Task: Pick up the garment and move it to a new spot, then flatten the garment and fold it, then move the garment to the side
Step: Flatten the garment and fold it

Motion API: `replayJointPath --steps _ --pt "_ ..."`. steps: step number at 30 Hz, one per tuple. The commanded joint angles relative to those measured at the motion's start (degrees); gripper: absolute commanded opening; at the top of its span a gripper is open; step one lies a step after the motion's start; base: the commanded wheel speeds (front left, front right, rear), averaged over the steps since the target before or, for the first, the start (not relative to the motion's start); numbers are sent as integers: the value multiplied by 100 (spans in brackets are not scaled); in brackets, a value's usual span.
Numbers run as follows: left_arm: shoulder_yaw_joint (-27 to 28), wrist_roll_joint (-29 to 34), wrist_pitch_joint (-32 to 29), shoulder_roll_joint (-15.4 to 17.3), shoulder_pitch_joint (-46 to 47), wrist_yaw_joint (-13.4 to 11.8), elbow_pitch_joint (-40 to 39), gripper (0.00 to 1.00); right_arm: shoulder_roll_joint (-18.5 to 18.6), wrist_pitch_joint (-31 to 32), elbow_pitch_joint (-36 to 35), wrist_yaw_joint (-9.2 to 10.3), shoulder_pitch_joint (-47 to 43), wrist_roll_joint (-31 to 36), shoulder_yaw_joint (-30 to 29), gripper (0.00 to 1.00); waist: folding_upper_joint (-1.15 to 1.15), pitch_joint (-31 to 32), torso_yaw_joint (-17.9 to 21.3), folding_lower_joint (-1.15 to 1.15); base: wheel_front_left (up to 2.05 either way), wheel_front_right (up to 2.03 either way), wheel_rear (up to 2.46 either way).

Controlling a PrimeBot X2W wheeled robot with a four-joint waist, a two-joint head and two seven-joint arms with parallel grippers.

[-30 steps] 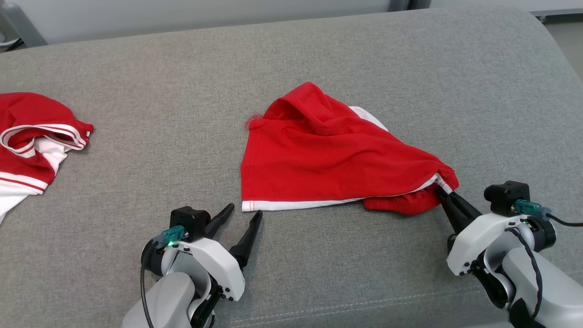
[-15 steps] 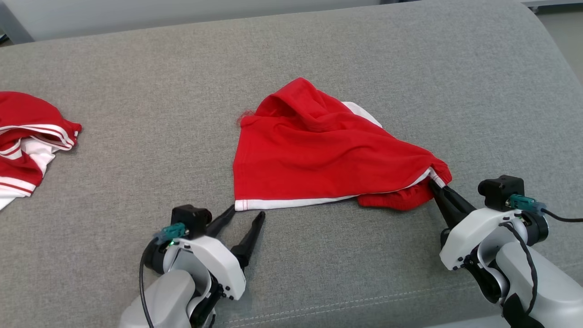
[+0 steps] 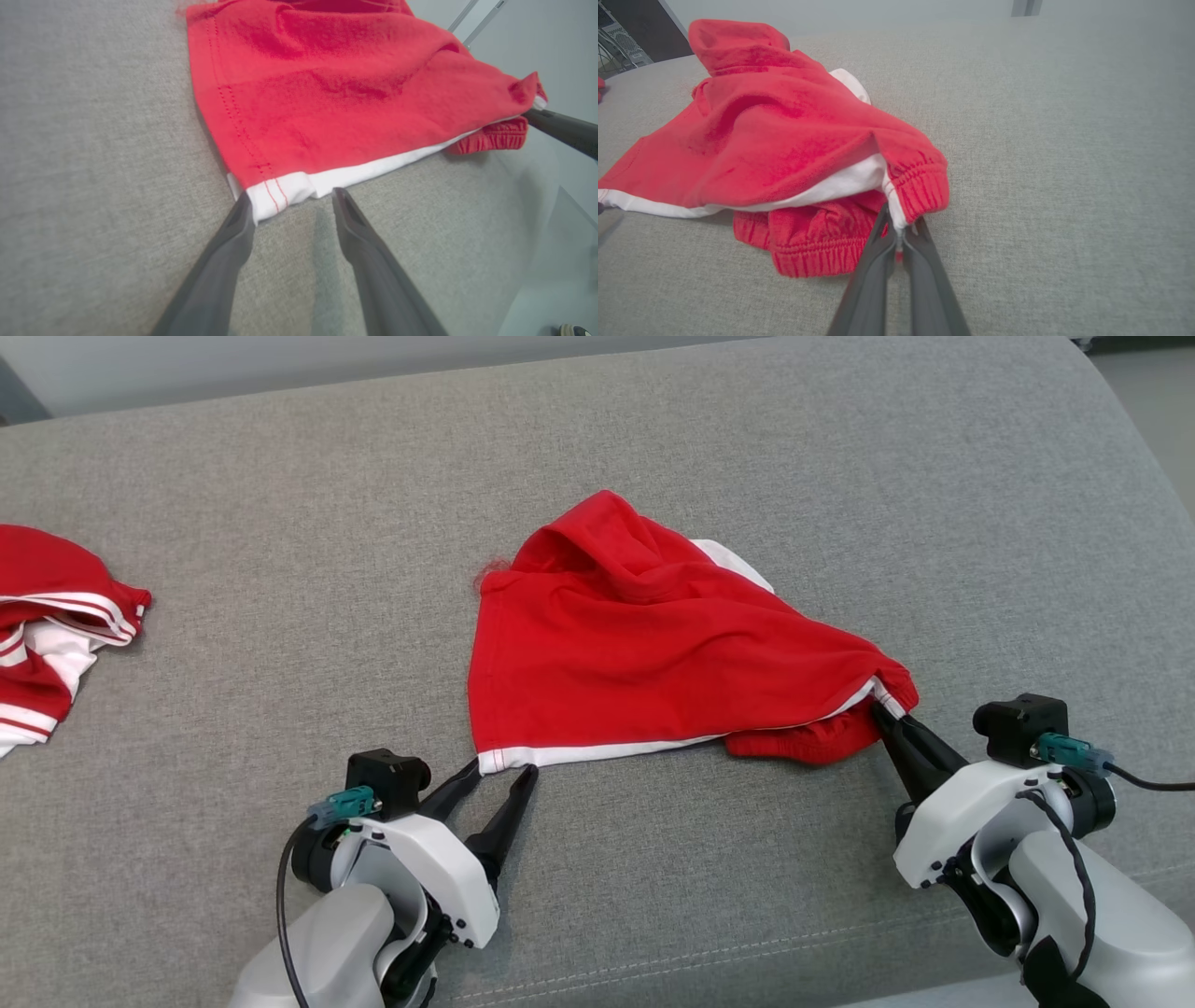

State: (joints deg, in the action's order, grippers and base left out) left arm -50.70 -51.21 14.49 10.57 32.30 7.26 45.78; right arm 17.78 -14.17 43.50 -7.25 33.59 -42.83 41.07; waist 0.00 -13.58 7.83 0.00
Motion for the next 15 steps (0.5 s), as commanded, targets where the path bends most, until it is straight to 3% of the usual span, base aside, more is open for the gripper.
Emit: replayJointPath --steps 1,2,3,7,8,15 --pt "77 -122 51 177 295 23 -98 80 7 -83 -102 -24 6 25 14 0 0 -9 8 0 0 0 0" --pt "47 -164 51 194 316 23 -104 73 2 -83 -106 -24 11 28 15 0 0 -14 12 0 0 0 0" --pt "7 -200 51 209 334 23 -113 55 -1 -83 -109 -24 15 28 16 0 0 -19 17 0 0 0 0" --pt "-98 -325 51 266 408 23 -154 16 -11 -83 -108 -24 29 28 18 0 0 -33 28 0 0 0 0" --pt "-113 -343 51 280 424 23 -165 0 -10 -83 -107 -24 32 31 17 0 0 -35 30 0 0 0 0" --pt "-450 -663 51 480 573 23 -401 0 -77 -83 -321 -24 50 -372 -40 0 0 8 -4 0 0 0 0"
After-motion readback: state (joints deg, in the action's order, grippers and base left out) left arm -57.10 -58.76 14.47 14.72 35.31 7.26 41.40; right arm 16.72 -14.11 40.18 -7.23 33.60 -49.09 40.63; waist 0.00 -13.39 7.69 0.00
